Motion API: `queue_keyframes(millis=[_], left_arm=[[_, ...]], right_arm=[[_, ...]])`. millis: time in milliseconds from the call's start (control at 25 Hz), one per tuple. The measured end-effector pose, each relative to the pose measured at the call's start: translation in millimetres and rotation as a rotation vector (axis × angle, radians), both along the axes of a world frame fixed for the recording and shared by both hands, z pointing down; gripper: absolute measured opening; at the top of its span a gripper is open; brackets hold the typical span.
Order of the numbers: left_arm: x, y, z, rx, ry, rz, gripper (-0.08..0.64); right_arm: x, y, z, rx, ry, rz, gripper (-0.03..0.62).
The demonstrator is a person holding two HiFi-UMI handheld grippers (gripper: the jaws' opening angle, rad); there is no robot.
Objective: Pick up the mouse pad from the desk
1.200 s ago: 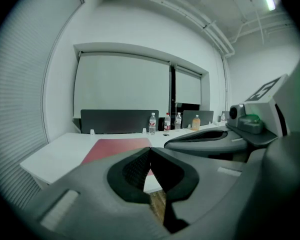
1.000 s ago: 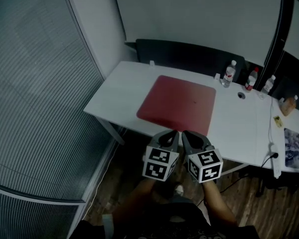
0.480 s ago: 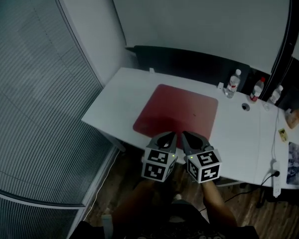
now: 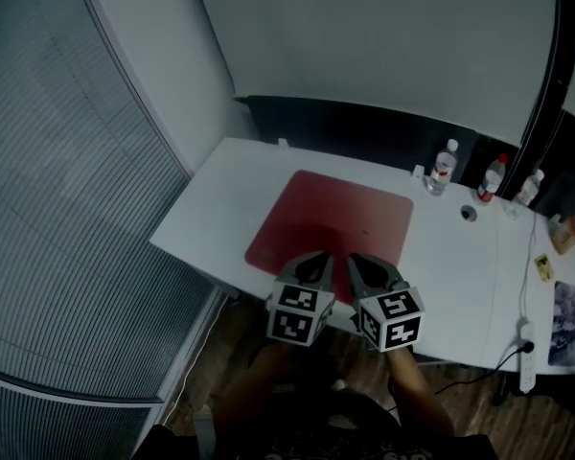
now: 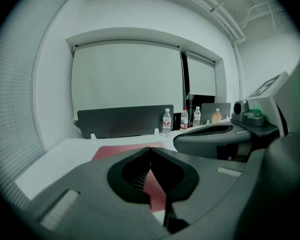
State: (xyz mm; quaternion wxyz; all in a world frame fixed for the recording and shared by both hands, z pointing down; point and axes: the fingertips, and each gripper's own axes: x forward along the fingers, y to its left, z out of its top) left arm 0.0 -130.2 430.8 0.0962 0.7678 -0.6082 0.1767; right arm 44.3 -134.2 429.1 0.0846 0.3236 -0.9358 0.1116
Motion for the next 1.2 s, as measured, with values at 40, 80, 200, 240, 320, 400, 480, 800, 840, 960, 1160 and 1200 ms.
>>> queue_keyframes(millis=[40,80,200,240,320,400,480,800,840,960,1160,1200], left_arm=[[-1,-2,0,0.001,0.000,-0.003,0.005],[-2,-3,0,0.001,0.000,-0.005,0.005],[-4,-7,0,-0.003,-0.003,-0.005,0.005],[-5,-8,2,-0.007,-0.002,-0.004,0.005],[-9,-13,5,-0.009,-0.003,0.000,0.005],[-14,-18,7,-0.007,-0.002,0.007,0.005],[-19,-25,11,-0.010,0.009,0.018,0.005],[-44,-72,30,-0.036,0.028,0.080,0.005],[-49,-78,33,-0.040,0.030,0.084,0.005],[-64,-95,41,-0.052,0.030,0.097,0.005],[-84,-119,52,-0.066,0.044,0.131,0.005],[-87,-123,54,-0.067,0.052,0.132,0.006]], right_arm=[[1,-2,0,0.000,-0.002,0.002,0.002],[3,-3,0,0.000,-0.003,0.005,0.002],[6,-8,1,-0.005,-0.001,0.018,0.002],[6,-10,3,-0.007,0.000,0.024,0.002],[8,-15,6,-0.012,0.002,0.039,0.002],[8,-20,8,-0.013,0.003,0.055,0.002],[6,-26,10,-0.009,0.001,0.068,0.002],[-3,-68,22,-0.021,0.028,0.147,0.002],[-5,-74,24,-0.024,0.031,0.156,0.002],[-8,-90,32,-0.037,0.042,0.185,0.002],[-10,-112,46,-0.067,0.057,0.241,0.002],[-11,-116,49,-0.069,0.061,0.248,0.002]])
